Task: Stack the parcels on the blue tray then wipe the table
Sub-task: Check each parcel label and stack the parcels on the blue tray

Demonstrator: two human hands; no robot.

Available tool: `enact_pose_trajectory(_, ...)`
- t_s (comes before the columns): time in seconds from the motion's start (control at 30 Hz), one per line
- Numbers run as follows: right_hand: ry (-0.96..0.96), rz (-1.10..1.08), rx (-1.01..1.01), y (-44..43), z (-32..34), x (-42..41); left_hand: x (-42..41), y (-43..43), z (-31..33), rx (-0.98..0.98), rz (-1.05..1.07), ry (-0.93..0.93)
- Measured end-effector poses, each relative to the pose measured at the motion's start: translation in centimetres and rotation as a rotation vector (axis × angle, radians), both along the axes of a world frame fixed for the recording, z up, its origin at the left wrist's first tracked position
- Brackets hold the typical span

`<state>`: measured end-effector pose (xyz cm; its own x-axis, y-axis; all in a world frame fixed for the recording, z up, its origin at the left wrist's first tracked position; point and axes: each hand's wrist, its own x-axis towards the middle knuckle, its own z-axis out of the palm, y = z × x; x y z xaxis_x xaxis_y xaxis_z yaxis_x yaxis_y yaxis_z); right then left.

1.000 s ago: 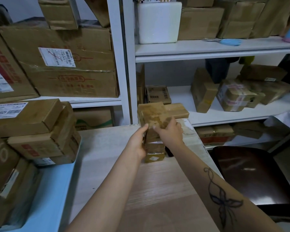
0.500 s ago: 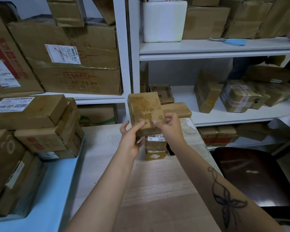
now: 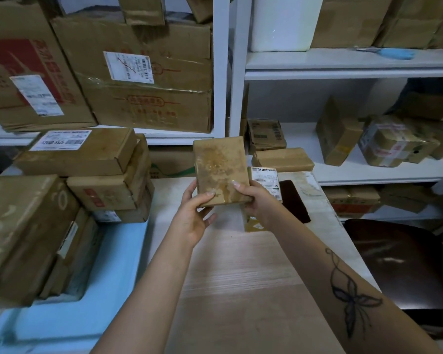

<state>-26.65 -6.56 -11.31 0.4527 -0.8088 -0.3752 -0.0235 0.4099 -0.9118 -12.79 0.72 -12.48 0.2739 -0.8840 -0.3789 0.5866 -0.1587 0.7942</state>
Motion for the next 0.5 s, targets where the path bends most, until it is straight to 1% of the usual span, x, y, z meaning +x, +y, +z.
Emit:
enact_pose_trajectory(0.17, -0.051, -0.066, 0.125, 1.6, -0.3, 1.9, 2.6, 2.5, -1.2, 0.028, -0.055, 0.022)
enact_pose_trajectory(0.3, -0.019, -0.082, 0.1, 2.8, -0.4, 3.6, 4.7, 4.4, -1.9, 0.069, -0.132, -0.01)
enact_pose_trajectory(0.43, 0.063, -0.052, 0.081, 3.6, -1.2, 4.7, 6.4, 5.8, -2.8, 0.173, -0.271, -0.194)
enact_pose_trajectory(0.5, 0.085, -0.037, 0.087, 4.0, -1.4, 5.2, 6.8, 6.1, -2.8, 0.215, -0.283, -0.3)
